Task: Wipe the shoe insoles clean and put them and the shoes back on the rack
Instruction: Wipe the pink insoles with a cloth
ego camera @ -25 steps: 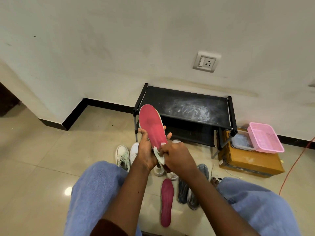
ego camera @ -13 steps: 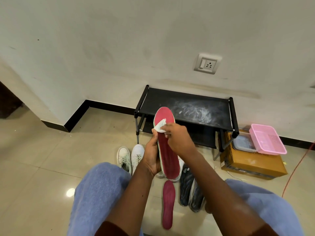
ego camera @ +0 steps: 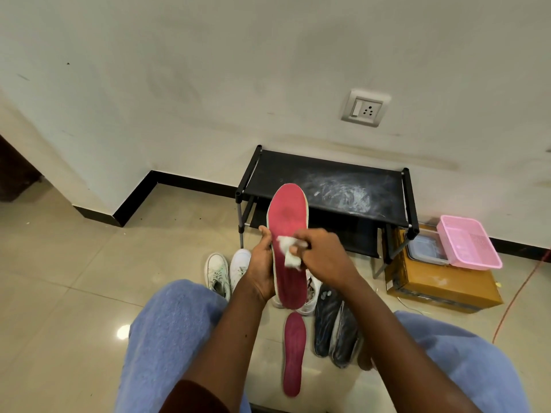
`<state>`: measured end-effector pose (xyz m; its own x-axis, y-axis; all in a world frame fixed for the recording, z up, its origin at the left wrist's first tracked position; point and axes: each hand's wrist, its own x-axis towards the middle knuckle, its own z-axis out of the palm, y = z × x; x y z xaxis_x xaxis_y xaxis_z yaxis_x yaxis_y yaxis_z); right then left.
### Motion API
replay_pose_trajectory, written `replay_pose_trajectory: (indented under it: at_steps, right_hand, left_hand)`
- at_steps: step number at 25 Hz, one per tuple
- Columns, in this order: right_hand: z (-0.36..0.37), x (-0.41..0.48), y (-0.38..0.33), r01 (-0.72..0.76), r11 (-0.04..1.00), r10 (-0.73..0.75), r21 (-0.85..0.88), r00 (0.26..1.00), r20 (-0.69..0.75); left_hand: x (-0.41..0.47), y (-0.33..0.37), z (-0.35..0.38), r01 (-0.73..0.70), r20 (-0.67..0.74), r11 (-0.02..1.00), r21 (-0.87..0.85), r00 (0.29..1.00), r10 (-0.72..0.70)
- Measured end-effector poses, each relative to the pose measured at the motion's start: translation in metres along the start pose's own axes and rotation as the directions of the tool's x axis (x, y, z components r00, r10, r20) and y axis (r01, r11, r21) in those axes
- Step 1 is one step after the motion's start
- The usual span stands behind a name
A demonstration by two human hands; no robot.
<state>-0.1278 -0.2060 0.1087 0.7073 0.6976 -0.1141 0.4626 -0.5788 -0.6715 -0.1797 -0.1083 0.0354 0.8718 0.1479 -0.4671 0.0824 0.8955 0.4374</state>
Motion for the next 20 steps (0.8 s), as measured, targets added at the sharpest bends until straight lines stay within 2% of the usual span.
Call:
replay_pose_trajectory:
  at_steps: [1, 3, 5, 10, 15, 17, 20]
  right_hand:
    - [0.001, 0.004, -0.002, -0.022, 0.998, 0.031, 0.064, 0.990, -0.136]
    - [0.008, 0.009, -0.008, 0.004, 1.000, -0.004, -0.001, 0.966, -0.259]
    - [0.020, 0.010, -0.012, 0.068, 0.990, -0.093, -0.121, 0.971, -0.218]
    - [0.019, -0.005, -0.016, 0.126, 0.981, -0.127, -0.147, 0.992, 0.000]
    - [0.022, -0.019, -0.012, 0.200, 0.953, -0.120, -0.228, 0.938, 0.324]
    - [0.025, -0.019, -0.012, 0.166, 0.970, -0.104, -0.180, 0.945, 0.311]
    - [0.026, -0.019, -0.016, 0.133, 0.987, -0.126, -0.085, 0.988, 0.087]
  left_hand:
    - [-0.002, -0.001, 0.002, -0.008, 0.010, 1.000, 0.008, 1.000, 0.008]
    - [-0.004, -0.003, 0.005, -0.022, 0.039, 1.000, -0.007, 0.999, 0.022]
    - [-0.003, -0.006, 0.005, -0.045, 0.061, 0.998, -0.047, 0.997, 0.047]
    - [0.003, 0.001, -0.006, -0.122, 0.003, 0.990, -0.065, 0.993, 0.122]
    - [0.004, 0.005, -0.009, -0.063, -0.074, 0.998, -0.015, 0.995, 0.062]
    - [0.002, 0.006, -0.009, -0.061, -0.065, 0.997, -0.043, 0.996, 0.059]
    - [0.001, 0.012, -0.008, -0.094, -0.024, 0.994, -0.050, 0.995, 0.093]
